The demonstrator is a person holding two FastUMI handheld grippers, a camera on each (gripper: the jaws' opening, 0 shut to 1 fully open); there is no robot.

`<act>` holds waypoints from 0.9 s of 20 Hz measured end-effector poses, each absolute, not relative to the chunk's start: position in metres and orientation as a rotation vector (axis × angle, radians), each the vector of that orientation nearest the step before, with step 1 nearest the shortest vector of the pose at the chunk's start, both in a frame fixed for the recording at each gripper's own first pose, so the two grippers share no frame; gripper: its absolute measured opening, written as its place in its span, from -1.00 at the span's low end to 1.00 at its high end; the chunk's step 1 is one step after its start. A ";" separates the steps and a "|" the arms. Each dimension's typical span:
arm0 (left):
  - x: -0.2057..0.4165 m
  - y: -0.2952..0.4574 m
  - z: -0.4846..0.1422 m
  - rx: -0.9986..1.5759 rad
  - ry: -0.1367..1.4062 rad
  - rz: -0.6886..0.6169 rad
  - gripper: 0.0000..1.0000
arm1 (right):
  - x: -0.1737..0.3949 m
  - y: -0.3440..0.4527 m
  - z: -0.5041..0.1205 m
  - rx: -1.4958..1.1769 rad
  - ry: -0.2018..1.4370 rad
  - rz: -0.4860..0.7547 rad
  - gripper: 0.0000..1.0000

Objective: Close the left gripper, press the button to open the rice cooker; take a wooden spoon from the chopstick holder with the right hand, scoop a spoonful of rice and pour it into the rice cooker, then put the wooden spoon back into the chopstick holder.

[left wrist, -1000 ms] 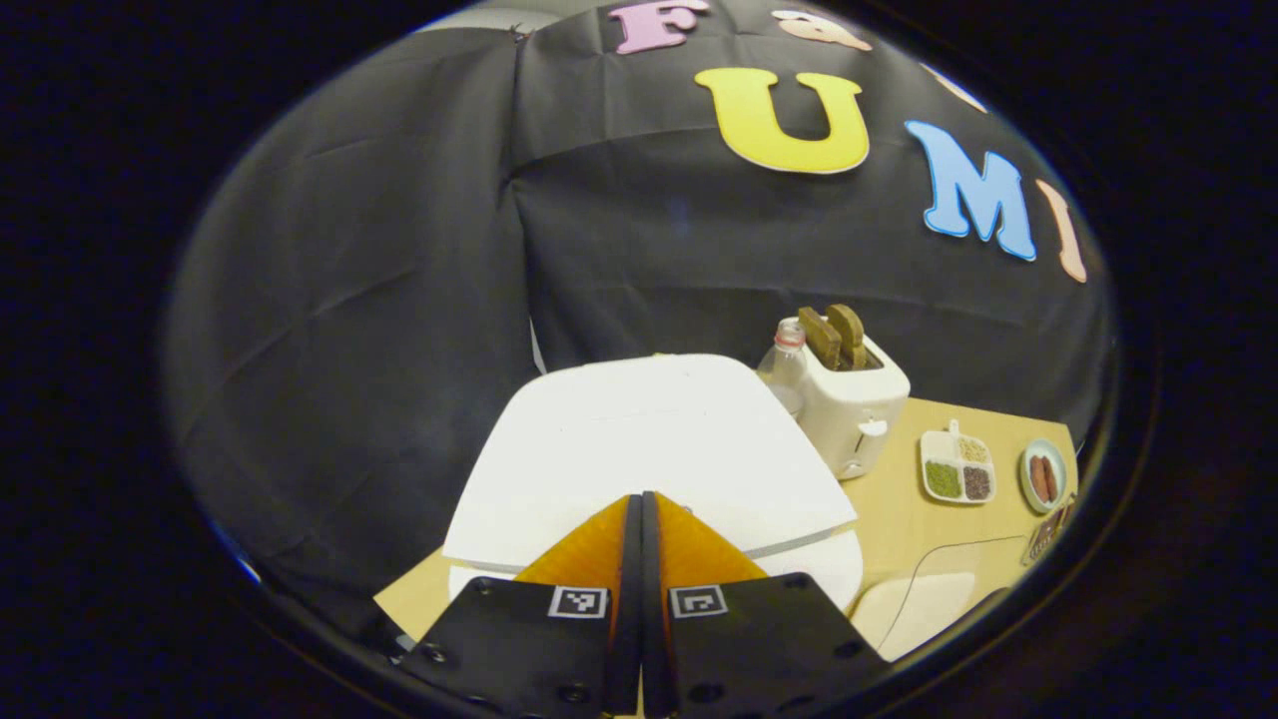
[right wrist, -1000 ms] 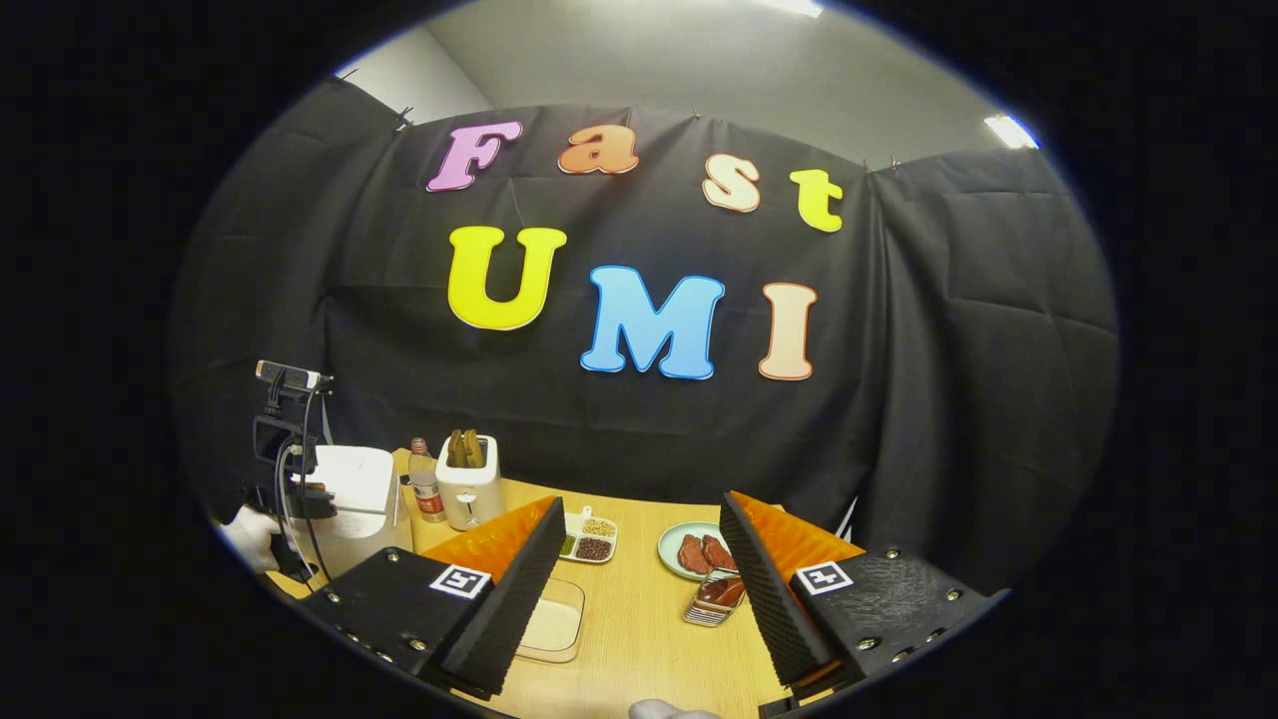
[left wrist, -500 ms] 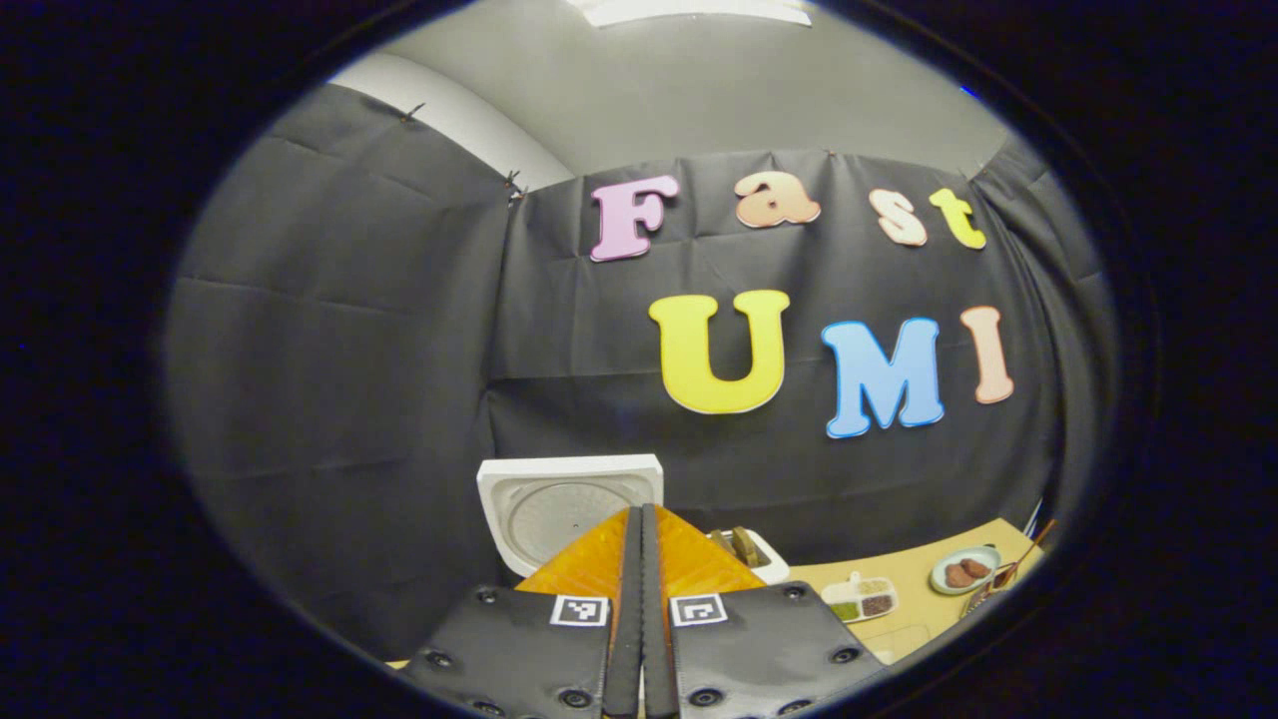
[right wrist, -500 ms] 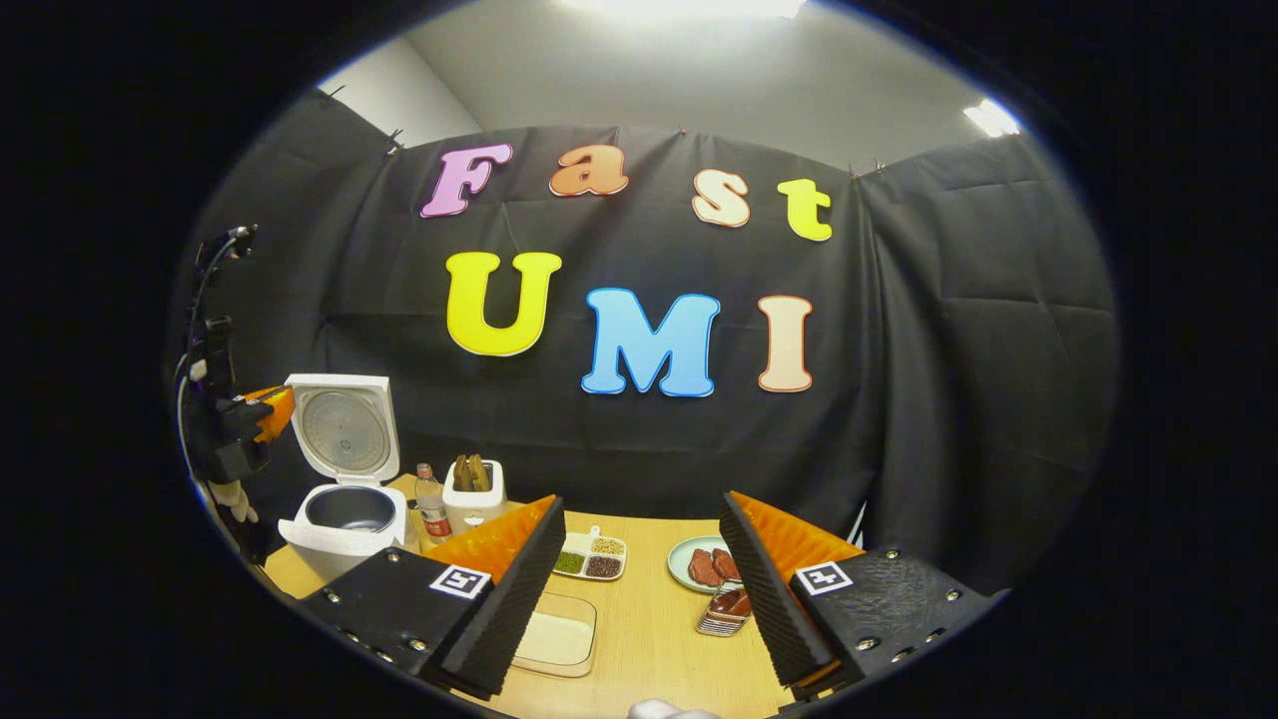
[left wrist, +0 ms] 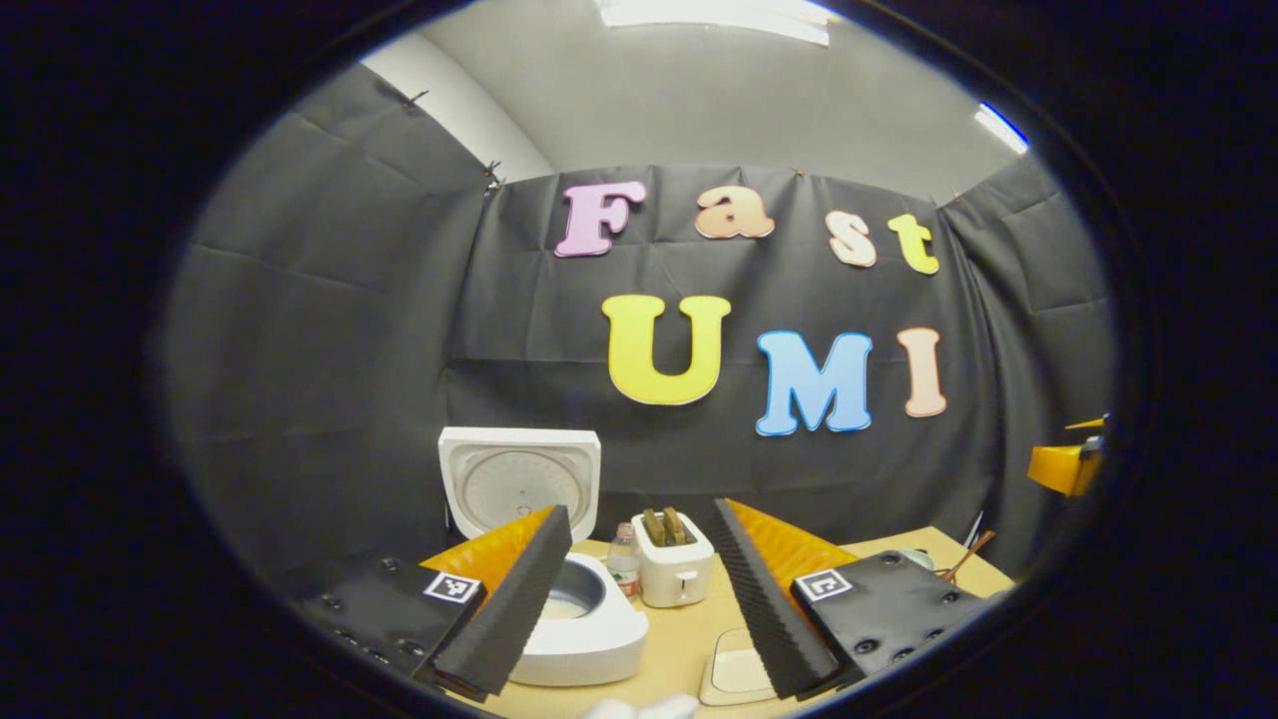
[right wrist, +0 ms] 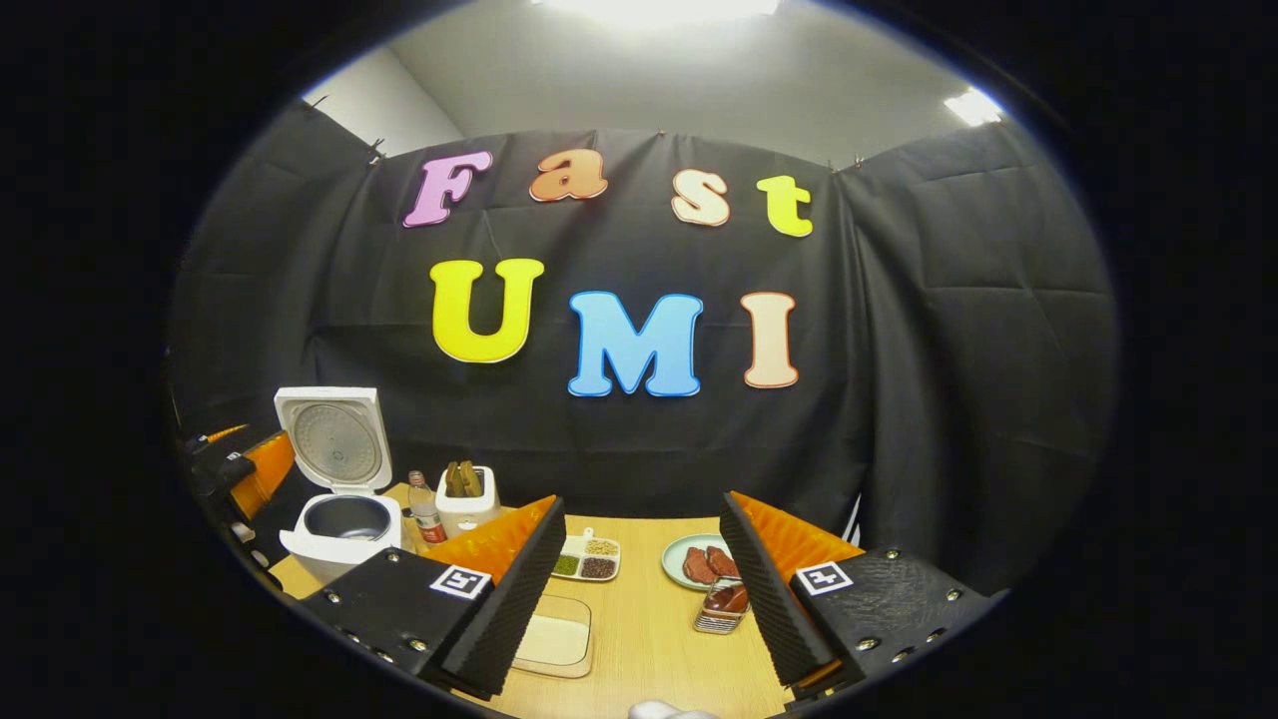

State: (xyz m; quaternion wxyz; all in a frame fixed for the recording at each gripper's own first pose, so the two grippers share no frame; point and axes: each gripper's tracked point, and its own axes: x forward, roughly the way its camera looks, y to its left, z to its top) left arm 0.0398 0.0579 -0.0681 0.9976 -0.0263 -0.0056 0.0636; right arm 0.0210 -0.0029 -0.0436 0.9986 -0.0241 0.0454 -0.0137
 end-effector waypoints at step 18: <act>0.033 -0.021 -0.066 0.029 -0.004 -0.021 0.94 | 0.033 -0.089 -0.171 0.078 0.270 -0.152 0.91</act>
